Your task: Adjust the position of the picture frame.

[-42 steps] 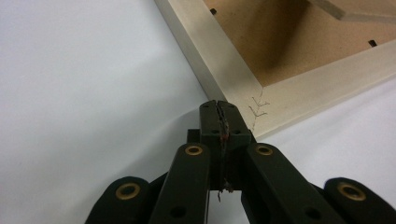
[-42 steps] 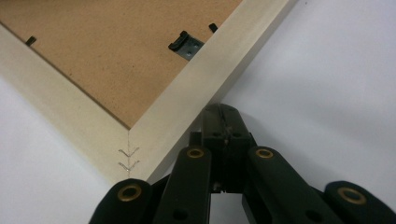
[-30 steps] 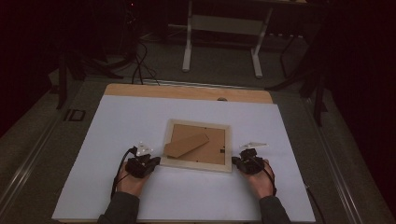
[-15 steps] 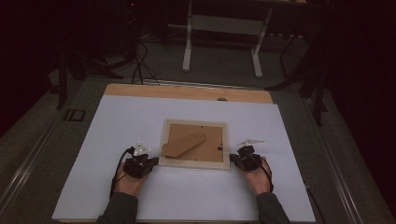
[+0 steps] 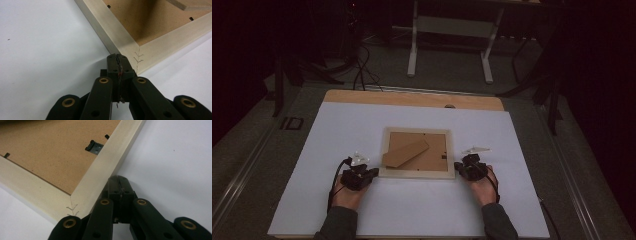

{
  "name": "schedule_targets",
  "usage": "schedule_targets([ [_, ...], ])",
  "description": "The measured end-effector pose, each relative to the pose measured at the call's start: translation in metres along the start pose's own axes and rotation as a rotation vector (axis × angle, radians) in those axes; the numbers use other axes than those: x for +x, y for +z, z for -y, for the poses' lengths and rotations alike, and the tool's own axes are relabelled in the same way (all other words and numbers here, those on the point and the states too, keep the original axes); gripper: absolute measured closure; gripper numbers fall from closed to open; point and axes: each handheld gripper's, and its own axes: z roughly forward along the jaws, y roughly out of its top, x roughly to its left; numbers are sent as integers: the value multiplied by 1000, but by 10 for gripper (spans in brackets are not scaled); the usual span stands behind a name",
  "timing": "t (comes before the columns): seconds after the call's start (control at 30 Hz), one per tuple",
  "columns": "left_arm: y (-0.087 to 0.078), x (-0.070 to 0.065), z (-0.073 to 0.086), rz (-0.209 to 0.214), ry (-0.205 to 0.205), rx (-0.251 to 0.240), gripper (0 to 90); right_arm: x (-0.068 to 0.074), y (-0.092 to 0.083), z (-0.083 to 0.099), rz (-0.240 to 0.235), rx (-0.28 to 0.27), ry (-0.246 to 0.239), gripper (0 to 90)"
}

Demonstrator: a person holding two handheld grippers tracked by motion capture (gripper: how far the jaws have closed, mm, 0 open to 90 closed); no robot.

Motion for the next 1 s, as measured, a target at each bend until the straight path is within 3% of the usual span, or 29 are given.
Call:
schedule_targets([
  [0.27, 0, 2, -2, -8, -1, -10, 900, 4, 2, -2, 16, -2, 12, 900],
  [0.53, 1, 3, -3, -5, 10, -12, 900, 3, 1, 1, 0, -14, 27, 900],
  [0.9, 2, 5, -5, -12, 16, -8, 895, 5, -4, 7, -16, -13, 12, 900],
  [1.0, 1, 6, -6, -6, 9, -17, 869, 6, -4, 7, 3, -22, -2, 900],
])
